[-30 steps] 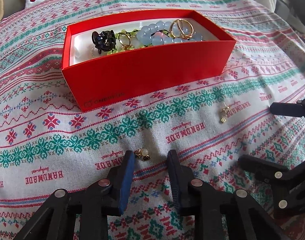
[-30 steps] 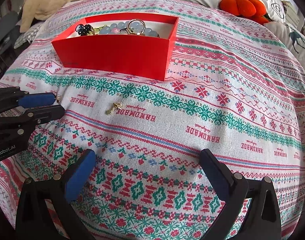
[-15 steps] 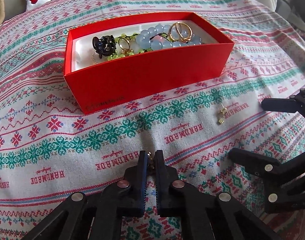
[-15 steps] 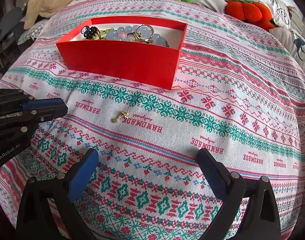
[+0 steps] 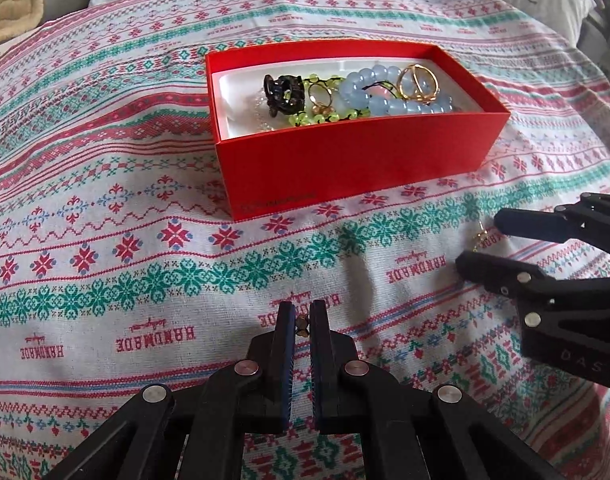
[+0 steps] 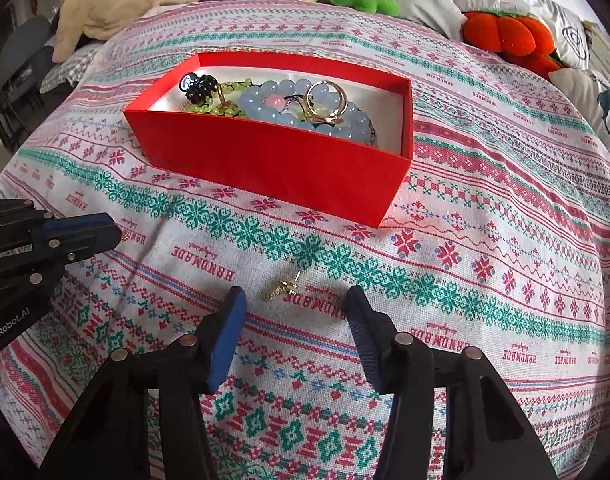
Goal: Organize jewelry
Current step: 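Grasp a gold earring with the left tool while the right tool grasps another earring, then carry both earrings into the red box and open both tools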
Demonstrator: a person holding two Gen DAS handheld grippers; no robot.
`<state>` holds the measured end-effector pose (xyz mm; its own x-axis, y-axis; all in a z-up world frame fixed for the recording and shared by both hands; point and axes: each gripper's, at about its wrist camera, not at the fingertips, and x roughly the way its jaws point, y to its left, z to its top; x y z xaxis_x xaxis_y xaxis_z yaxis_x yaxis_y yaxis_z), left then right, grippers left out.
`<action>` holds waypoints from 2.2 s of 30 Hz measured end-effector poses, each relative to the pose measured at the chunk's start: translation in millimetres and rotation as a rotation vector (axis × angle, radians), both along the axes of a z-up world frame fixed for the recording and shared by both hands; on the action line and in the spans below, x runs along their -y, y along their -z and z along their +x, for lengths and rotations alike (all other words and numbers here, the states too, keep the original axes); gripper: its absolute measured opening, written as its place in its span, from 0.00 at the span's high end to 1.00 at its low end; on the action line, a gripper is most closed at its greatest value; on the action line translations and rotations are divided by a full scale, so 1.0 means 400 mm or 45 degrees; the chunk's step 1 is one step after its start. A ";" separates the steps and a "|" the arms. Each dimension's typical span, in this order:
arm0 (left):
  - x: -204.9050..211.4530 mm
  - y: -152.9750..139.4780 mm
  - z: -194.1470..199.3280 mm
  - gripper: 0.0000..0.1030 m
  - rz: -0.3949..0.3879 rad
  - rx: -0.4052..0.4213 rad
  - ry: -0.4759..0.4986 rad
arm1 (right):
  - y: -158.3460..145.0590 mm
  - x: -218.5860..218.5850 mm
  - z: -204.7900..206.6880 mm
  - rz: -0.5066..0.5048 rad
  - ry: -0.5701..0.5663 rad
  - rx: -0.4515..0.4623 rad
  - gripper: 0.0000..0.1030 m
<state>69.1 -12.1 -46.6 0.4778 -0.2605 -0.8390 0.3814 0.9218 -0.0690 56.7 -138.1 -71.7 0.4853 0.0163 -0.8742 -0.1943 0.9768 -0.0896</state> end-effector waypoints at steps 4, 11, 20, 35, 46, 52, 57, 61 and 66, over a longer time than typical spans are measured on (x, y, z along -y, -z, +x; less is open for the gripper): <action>-0.010 0.000 0.001 0.98 -0.001 -0.010 -0.012 | -0.003 -0.008 0.014 -0.003 0.004 -0.013 0.70; -0.031 0.000 0.010 0.98 -0.012 -0.034 -0.058 | -0.006 -0.011 0.021 0.008 0.001 -0.033 0.89; -0.048 -0.033 0.018 0.98 -0.059 -0.046 -0.108 | -0.032 0.014 0.024 0.103 0.034 -0.079 0.91; -0.024 -0.149 0.060 0.98 -0.143 0.033 -0.103 | -0.163 0.066 0.034 0.250 0.117 -0.008 0.91; 0.020 -0.153 0.135 0.98 -0.225 0.004 -0.163 | -0.198 0.099 0.085 0.347 0.194 0.038 0.91; 0.062 -0.129 0.170 0.98 -0.248 0.000 -0.180 | -0.178 0.104 0.120 0.355 0.227 0.051 0.90; 0.073 -0.110 0.196 0.98 -0.273 -0.016 -0.219 | -0.171 0.127 0.143 0.399 0.267 0.054 0.90; 0.083 -0.105 0.204 0.97 -0.274 -0.011 -0.211 | -0.165 0.138 0.152 0.404 0.276 0.046 0.90; 0.083 -0.107 0.205 0.94 -0.272 -0.014 -0.224 | -0.161 0.142 0.155 0.402 0.273 0.041 0.90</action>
<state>151.0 -45.2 -3.7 0.5224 -0.3458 -0.7794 0.2149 0.9380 -0.2721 118.6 -194.8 -7.3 0.5340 0.1778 -0.8266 0.0154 0.9754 0.2198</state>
